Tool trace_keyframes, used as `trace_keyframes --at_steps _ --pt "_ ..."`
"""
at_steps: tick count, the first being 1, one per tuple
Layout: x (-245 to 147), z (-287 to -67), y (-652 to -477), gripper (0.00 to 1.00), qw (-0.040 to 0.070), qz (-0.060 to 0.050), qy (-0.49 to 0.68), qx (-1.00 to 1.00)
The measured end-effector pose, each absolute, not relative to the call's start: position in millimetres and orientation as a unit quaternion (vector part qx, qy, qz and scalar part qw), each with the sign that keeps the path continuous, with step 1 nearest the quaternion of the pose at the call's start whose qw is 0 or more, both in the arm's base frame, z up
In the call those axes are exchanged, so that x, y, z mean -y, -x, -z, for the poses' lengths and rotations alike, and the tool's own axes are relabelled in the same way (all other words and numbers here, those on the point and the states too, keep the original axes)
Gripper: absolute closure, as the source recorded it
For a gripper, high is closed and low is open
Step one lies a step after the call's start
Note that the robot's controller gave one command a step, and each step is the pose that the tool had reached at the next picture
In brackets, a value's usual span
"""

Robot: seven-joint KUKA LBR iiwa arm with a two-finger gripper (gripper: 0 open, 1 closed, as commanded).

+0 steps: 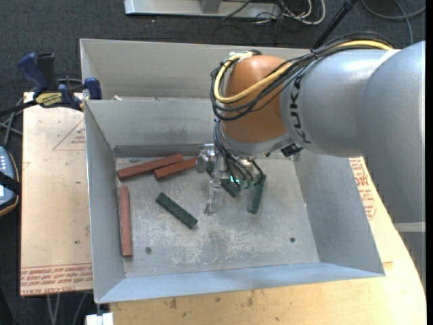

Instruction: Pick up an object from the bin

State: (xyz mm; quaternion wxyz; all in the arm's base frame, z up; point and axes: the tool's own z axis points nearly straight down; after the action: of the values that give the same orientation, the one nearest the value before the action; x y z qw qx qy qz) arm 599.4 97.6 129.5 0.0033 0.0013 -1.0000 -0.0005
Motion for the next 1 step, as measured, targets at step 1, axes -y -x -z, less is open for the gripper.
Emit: trace_keyframes --at_steps 1 --pt "-97.4 -133.6 -601.4 0.00 0.000 0.001 -0.001 1.000"
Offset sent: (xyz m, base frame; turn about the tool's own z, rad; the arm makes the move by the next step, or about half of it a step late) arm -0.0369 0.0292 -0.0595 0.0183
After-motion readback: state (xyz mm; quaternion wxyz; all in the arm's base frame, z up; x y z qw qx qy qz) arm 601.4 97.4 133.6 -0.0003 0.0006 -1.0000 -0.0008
